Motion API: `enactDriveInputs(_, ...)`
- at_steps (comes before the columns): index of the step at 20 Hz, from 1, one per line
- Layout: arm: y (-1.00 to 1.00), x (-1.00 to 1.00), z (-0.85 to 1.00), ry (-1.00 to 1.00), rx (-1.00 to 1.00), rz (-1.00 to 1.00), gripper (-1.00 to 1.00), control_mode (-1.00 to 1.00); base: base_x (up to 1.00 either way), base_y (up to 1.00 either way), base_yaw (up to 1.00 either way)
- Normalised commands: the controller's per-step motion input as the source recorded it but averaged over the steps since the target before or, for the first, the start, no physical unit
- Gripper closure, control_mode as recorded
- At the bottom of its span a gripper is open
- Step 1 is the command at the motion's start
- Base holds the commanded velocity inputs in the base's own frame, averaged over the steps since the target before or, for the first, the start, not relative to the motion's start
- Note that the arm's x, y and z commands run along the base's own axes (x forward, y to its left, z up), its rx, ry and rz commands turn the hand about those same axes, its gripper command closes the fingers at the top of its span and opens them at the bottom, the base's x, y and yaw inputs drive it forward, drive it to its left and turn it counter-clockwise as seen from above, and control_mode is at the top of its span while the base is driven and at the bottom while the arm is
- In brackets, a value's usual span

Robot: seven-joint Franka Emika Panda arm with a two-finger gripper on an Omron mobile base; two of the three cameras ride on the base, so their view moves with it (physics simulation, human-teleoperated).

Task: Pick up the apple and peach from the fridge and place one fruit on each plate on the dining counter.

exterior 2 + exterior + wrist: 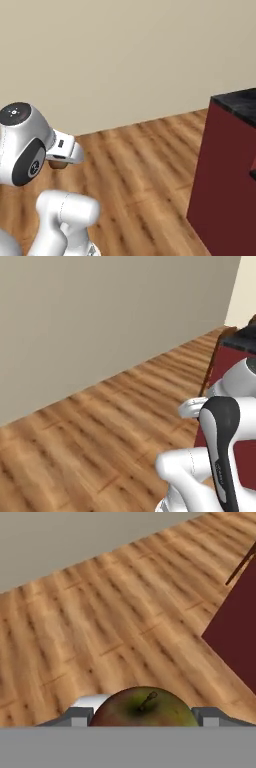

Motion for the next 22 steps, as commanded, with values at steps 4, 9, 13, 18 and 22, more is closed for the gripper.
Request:
enactDriveInputs(4, 0.00, 0.00, 0.00, 0.00, 0.00, 0.00, 1.00, 1.00, 1.00, 0.99, -0.53)
enactDriveInputs(9, 0.00, 0.00, 0.00, 0.00, 0.00, 0.00, 1.00, 1.00, 1.00, 0.91, -0.60)
enactDriveInputs(13, 0.00, 0.00, 0.00, 0.00, 0.00, 0.00, 1.00, 1.00, 1.00, 0.96, -0.58)
enactDriveInputs(18, 0.00, 0.00, 0.00, 0.00, 0.00, 0.00, 1.00, 1.00, 1.00, 0.98, -0.56)
enactDriveInputs(22, 0.00, 0.00, 0.00, 0.00, 0.00, 0.00, 1.00, 1.00, 1.00, 0.97, -0.55)
